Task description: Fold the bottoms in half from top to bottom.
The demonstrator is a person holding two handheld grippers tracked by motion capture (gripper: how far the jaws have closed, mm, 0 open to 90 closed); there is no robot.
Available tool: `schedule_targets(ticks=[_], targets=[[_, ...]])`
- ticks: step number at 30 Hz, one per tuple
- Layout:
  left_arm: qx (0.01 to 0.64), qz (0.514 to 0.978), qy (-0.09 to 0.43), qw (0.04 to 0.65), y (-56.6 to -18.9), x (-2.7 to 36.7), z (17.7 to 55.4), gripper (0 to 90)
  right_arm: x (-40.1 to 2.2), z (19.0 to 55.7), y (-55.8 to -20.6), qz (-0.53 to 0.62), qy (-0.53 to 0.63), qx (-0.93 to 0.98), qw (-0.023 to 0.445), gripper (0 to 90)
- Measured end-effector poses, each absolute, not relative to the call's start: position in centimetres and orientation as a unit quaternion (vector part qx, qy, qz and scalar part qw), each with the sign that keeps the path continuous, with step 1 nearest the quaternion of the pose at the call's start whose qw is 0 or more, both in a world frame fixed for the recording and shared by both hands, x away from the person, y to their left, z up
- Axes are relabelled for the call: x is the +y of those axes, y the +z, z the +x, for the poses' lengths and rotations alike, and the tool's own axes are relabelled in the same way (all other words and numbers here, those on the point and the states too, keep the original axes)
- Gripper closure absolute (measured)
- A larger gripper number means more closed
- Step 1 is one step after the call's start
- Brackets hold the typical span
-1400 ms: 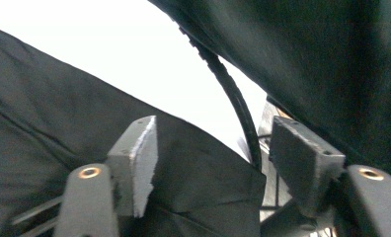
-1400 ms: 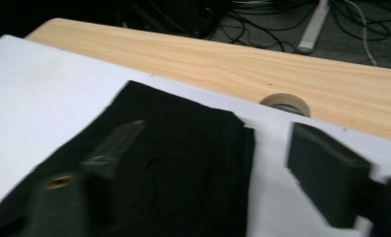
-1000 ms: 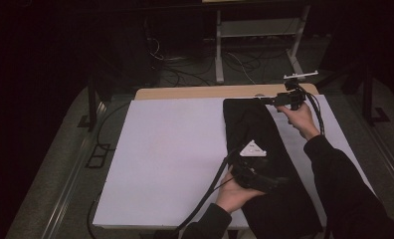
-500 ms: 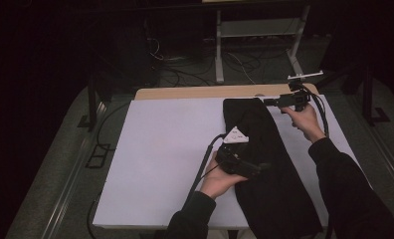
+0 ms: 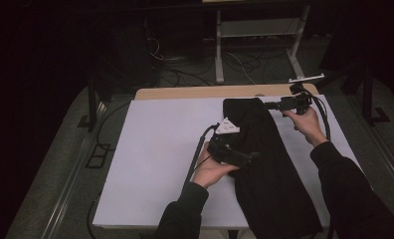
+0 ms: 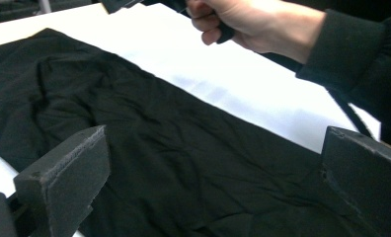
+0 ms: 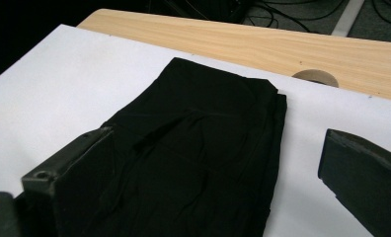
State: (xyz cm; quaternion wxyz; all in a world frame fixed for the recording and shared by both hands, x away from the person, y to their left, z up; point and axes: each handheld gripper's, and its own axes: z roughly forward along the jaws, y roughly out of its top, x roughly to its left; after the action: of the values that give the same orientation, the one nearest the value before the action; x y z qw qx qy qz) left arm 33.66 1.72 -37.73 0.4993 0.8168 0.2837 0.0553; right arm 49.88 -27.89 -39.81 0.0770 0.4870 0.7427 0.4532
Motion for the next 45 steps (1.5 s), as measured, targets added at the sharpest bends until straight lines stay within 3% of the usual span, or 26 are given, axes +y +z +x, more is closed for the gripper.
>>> schedule_targets(ticks=[45], targets=[[0.329, 0.823, 0.073, 0.456, -35.7, 4.8, 41.9, 0.0, -28.4, 49.1, -38.7, 0.47, 0.442, 0.76, 0.082, 1.0]])
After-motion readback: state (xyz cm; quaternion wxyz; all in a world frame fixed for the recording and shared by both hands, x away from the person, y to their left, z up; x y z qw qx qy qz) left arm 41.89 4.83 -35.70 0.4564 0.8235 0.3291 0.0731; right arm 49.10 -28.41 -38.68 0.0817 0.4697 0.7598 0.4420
